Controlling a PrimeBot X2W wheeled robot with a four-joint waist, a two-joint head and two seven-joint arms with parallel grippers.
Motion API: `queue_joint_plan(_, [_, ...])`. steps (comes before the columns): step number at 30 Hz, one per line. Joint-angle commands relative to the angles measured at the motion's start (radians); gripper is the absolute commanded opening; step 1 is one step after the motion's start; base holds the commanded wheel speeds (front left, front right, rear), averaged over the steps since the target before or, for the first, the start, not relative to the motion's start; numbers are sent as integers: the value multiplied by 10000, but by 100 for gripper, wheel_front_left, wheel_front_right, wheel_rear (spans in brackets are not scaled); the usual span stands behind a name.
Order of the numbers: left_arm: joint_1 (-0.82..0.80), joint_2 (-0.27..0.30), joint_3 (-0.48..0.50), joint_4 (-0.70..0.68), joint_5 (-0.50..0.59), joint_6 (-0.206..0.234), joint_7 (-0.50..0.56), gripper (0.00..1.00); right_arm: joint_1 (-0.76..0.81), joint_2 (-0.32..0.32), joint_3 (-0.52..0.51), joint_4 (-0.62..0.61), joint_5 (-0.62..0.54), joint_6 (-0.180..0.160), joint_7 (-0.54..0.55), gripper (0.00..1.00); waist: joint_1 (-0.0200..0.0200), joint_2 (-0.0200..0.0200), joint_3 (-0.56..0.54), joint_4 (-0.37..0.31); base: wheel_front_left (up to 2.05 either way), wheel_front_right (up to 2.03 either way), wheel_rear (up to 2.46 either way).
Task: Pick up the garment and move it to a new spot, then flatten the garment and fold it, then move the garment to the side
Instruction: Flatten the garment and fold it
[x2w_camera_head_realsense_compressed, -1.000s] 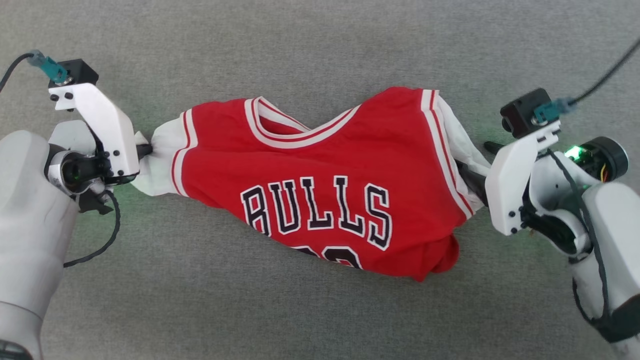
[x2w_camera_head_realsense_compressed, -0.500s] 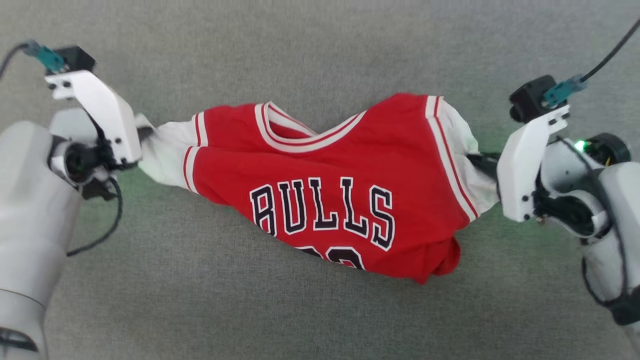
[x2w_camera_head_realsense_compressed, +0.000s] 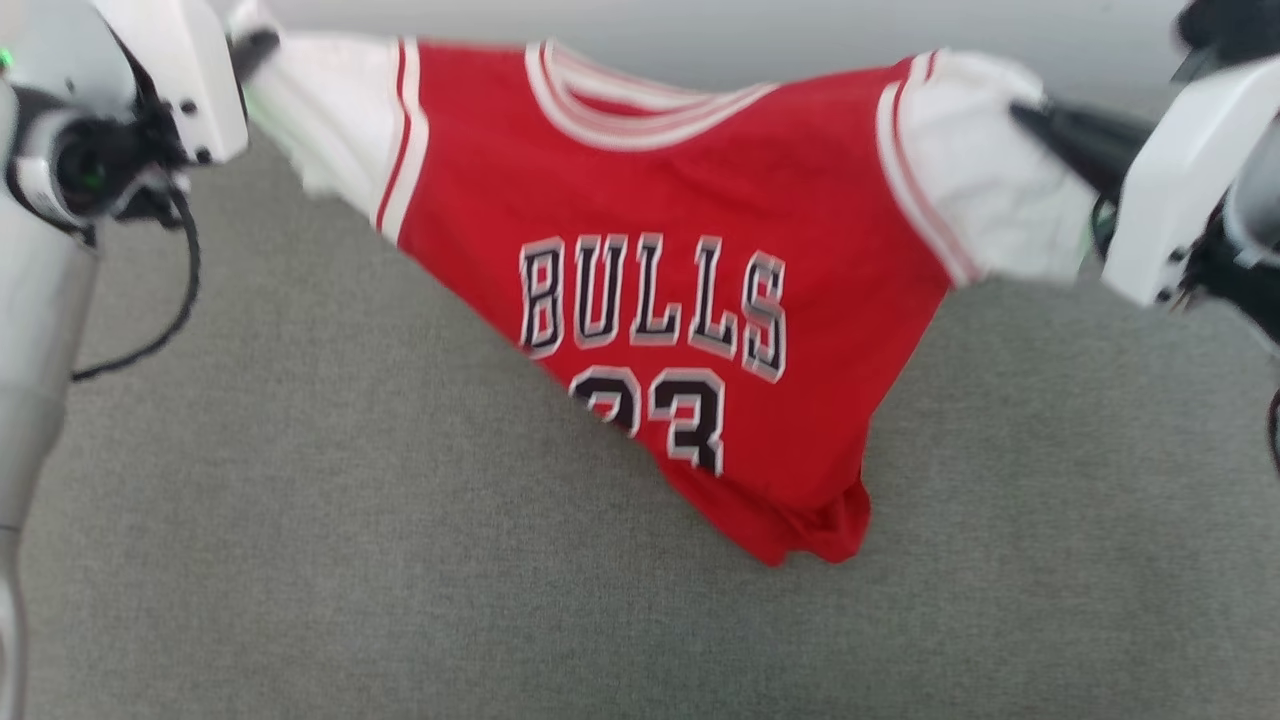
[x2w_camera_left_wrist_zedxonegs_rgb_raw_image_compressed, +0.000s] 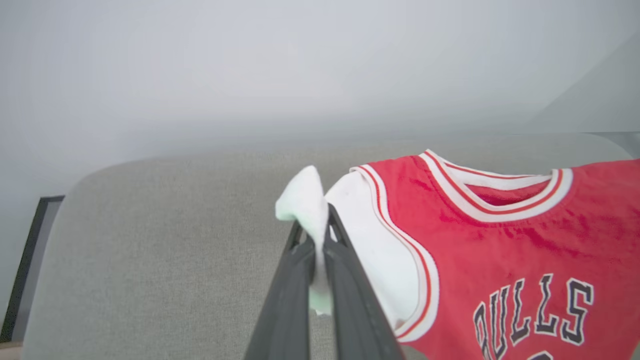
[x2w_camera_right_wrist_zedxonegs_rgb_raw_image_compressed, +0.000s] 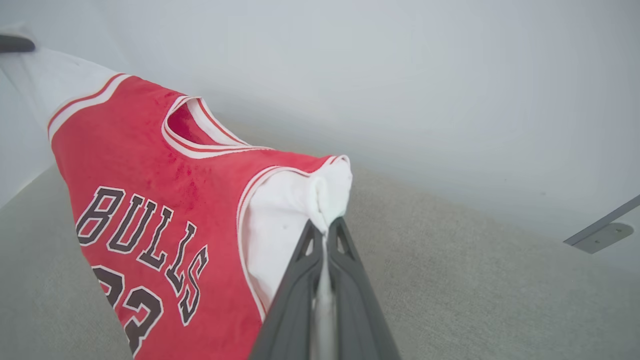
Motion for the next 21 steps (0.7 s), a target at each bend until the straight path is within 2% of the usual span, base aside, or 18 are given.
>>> queue_joint_plan(1, [-178,134,33,-167,116,96,37,0,-227,-32,6,-96,41,-7,-121,0,-1,0,-354,-110,0,0,0])
queue_joint_plan(10, [-805,493,11,-1419,371,394,326,0,-1441,-405,435,-376,94,-7,-891,0,-1,0,-1376,-439,0,0,0])
queue_joint_plan(21, [-1234,678,-18,-2116,613,693,369,0,-2686,-228,1004,149,134,-7,-1178,0,-1,0,-1909,-761,0,0,0])
